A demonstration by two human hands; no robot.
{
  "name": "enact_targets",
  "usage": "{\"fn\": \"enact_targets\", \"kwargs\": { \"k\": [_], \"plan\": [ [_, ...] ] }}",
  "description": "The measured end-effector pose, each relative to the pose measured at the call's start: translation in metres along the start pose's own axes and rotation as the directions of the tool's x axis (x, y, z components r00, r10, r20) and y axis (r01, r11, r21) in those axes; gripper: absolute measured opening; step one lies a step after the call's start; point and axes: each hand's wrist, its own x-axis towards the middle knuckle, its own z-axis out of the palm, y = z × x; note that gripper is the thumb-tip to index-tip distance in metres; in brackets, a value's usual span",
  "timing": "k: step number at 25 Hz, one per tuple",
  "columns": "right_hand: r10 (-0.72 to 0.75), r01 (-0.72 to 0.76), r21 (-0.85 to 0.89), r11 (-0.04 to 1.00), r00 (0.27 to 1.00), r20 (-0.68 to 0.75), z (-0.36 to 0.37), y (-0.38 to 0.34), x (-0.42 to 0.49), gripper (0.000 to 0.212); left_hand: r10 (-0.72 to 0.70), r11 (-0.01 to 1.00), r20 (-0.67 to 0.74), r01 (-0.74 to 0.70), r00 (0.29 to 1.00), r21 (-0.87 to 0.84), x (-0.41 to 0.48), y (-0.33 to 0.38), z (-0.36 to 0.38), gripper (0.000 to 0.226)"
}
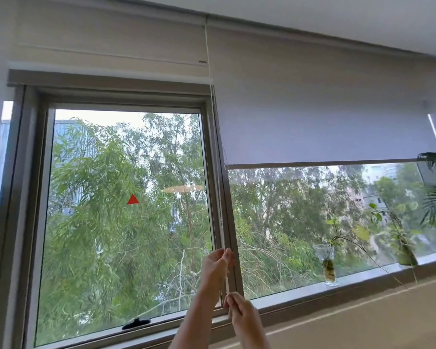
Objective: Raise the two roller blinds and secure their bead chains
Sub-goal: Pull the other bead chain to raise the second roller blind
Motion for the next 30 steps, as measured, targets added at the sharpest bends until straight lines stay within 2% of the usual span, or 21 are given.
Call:
{"fn": "enact_targets", "kwargs": {
  "k": [3, 5, 8, 11, 15, 20, 22, 24, 26, 28, 30],
  "plan": [
    [0.001, 0.003, -0.054, 0.999, 0.997, 0.077, 0.004, 0.007, -0.010, 0.029, -0.012, 0.995, -0.112, 0.001, 0.994, -0.096, 0.006, -0.002, 0.000, 0.021],
    [0.016, -0.019, 0.016, 1.000, 0.988, 0.155, -0.001, 0.005, -0.013, 0.028, -0.018, 0.990, -0.179, -0.008, 0.984, -0.142, 0.006, -0.002, -0.002, 0.020],
    [0.100, -0.138, 0.129, 0.982, 0.960, 0.263, -0.016, -0.007, -0.006, 0.025, 0.019, 0.989, -0.215, -0.051, 0.976, -0.141, 0.001, -0.003, -0.003, 0.020],
    [0.158, -0.199, 0.208, 0.958, 0.968, 0.197, -0.036, -0.027, 0.016, 0.025, 0.024, 0.990, -0.216, -0.053, 0.976, -0.130, -0.009, -0.008, -0.001, 0.022],
    [0.139, -0.146, 0.305, 0.941, 0.989, 0.044, -0.053, -0.072, 0.051, 0.035, -0.020, 0.994, -0.185, -0.002, 0.983, -0.114, -0.030, -0.036, 0.006, 0.028],
    [0.124, -0.119, 0.449, 0.886, 0.992, 0.018, -0.050, -0.120, 0.072, 0.030, -0.021, 0.992, -0.116, 0.006, 0.993, -0.125, -0.055, -0.073, 0.009, 0.040],
    [0.136, -0.105, 0.407, 0.907, 0.990, -0.047, -0.044, -0.123, 0.072, 0.029, -0.014, 0.993, -0.063, 0.007, 0.998, -0.116, -0.056, -0.076, 0.003, 0.037],
    [0.067, -0.021, 0.343, 0.939, 0.990, -0.122, -0.038, -0.124, 0.068, 0.026, -0.031, 0.997, 0.015, 0.032, 0.999, -0.069, -0.050, -0.068, -0.009, 0.030],
    [-0.004, 0.050, 0.332, 0.942, 0.990, -0.139, -0.035, -0.130, 0.063, 0.024, -0.049, 0.999, 0.086, 0.048, 0.995, 0.022, -0.039, -0.058, -0.025, 0.020],
    [-0.065, 0.107, 0.312, 0.944, 0.987, -0.145, -0.034, -0.133, 0.058, 0.026, -0.042, 0.998, 0.090, 0.037, 0.995, 0.051, -0.024, -0.041, -0.040, 0.021],
    [-0.111, 0.139, 0.261, 0.955, 0.986, -0.121, -0.030, -0.128, 0.052, 0.026, -0.006, 1.000, 0.029, 0.007, 1.000, -0.026, -0.008, -0.019, -0.044, 0.022]
  ]
}}
